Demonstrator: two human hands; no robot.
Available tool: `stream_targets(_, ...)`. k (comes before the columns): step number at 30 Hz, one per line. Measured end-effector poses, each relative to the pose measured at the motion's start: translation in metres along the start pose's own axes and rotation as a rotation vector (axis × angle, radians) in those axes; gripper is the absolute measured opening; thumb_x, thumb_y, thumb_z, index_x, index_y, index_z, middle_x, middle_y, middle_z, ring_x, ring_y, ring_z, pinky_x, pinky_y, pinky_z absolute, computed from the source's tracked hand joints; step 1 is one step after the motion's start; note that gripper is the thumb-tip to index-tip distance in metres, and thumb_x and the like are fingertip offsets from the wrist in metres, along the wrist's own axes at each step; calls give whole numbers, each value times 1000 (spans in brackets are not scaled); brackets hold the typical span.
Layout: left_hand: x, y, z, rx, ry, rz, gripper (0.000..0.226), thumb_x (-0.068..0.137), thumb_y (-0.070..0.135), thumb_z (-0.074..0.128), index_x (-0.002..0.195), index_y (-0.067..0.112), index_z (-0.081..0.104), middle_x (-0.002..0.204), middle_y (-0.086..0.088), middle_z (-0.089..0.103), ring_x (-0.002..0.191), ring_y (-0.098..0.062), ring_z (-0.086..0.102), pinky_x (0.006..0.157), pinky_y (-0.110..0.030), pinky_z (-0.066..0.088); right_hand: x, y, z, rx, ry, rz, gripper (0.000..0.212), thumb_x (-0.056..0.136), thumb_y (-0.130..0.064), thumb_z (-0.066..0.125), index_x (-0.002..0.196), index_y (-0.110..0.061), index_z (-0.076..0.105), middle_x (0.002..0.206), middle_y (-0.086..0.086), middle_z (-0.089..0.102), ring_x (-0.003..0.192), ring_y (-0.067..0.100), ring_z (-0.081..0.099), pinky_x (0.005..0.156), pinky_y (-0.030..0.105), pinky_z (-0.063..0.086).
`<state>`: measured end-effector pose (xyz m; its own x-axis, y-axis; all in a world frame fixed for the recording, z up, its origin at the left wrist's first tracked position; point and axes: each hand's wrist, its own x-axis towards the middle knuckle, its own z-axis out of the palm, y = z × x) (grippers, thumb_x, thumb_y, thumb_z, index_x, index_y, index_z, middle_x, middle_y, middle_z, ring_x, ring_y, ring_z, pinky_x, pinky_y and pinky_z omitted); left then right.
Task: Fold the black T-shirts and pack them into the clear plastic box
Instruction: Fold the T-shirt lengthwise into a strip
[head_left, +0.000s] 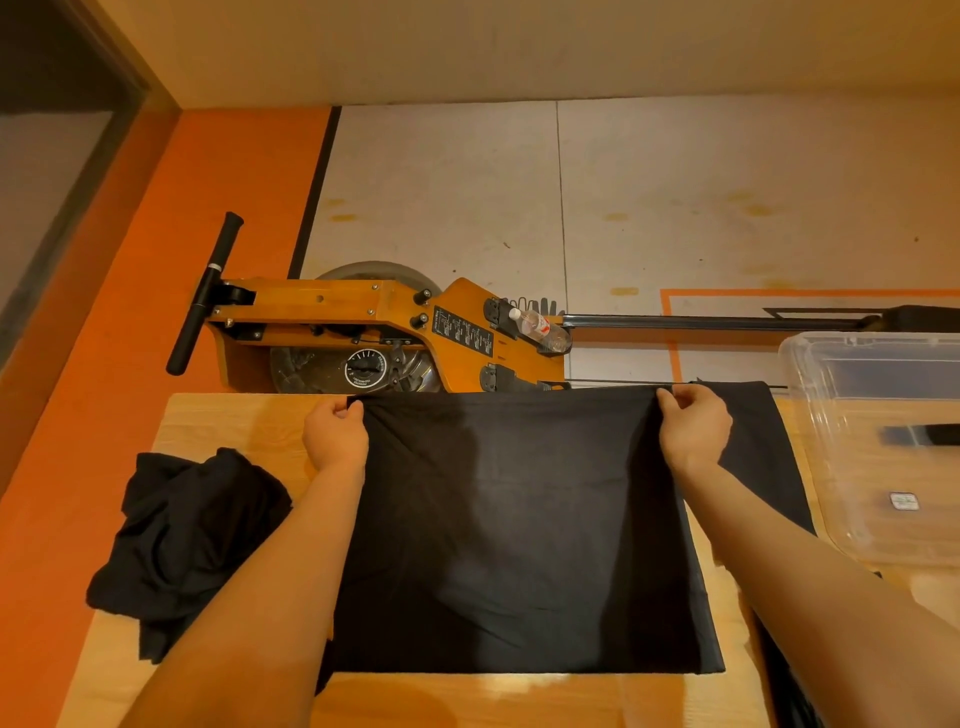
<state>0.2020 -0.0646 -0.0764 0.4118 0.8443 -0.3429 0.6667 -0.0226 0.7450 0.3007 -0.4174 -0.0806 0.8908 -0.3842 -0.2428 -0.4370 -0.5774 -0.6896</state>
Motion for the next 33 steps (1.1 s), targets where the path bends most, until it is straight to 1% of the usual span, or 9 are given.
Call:
stream_targets(2, -2, 1, 0, 82, 5, 26, 27, 96, 17, 55, 120, 8, 61, 113, -11, 64, 107, -26, 59, 88, -36, 48, -5, -1, 1, -63, 21, -102, 36, 96, -21, 60, 129, -6, 56, 127, 13, 61, 116, 30, 59, 99, 42, 46)
stream_targets(5, -19, -2, -1, 372, 50, 196, 35, 96, 22, 54, 129, 13, 53, 130, -10, 53, 123, -27, 48, 102, -44, 39, -29, 2, 3, -298, 52, -407, 44, 94, -20, 62, 134, -8, 52, 142, 14, 48, 130, 32, 46, 107, 47, 38)
stream_targets(10, -78, -33, 10, 705, -99, 620, 49, 96, 29, 52, 142, 19, 42, 153, -6, 32, 142, -23, 28, 112, -44, 28, -104, 19, 32, -480, -197, -730, 44, 92, -26, 62, 133, -11, 56, 147, 12, 47, 138, 29, 40, 114, 45, 29)
stream_targets(14, -115, -69, 16, 1011, -272, 854, 63, 98, 43, 42, 153, 21, 20, 161, -8, 10, 149, -25, 11, 117, -43, 18, -154, 43, 58, -603, -329, -815, 54, 97, -44, 44, 140, -12, 50, 152, 12, 41, 143, 28, 33, 116, 46, 26)
stream_targets(16, -119, -89, 11, 1090, -321, 875, 66, 98, 49, 36, 154, 22, 12, 162, -9, 3, 149, -26, 6, 118, -44, 13, -161, 56, 60, -684, -361, -840, 63, 96, -52, 33, 144, -13, 45, 155, 12, 36, 145, 28, 30, 116, 46, 25)
stream_targets(19, -111, -110, -7, 1108, -287, 748, 66, 98, 53, 29, 151, 29, -2, 162, -10, -3, 149, -28, 0, 119, -47, 11, -150, 69, 51, -723, -335, -817, 68, 97, -57, 26, 148, -14, 40, 158, 12, 30, 147, 28, 25, 117, 46, 25)
stream_targets(25, -101, -129, -44, 1034, -189, 512, 69, 97, 55, 22, 155, 22, 6, 161, -13, 2, 149, -29, 0, 118, -47, 14, -139, 88, 25, -698, -221, -628, 75, 96, -59, 23, 152, -10, 30, 161, 16, 19, 150, 31, 12, 119, 50, 17)
stream_targets(30, -128, -143, -44, 1073, -257, 775, 69, 97, 55, 22, 152, 14, 22, 159, -15, 19, 146, -31, 20, 114, -48, 28, -172, 109, 15, -704, -259, -725, 72, 97, -58, 22, 150, -11, 34, 159, 13, 25, 149, 28, 17, 119, 48, 18)
stream_targets(33, -130, -157, -53, 1111, -282, 772, 71, 93, 55, 16, 152, 16, 23, 158, -15, 21, 145, -31, 23, 112, -49, 33, -178, 123, 7, -721, -251, -705, 73, 96, -60, 17, 151, -14, 32, 160, 10, 25, 149, 25, 16, 120, 46, 16)
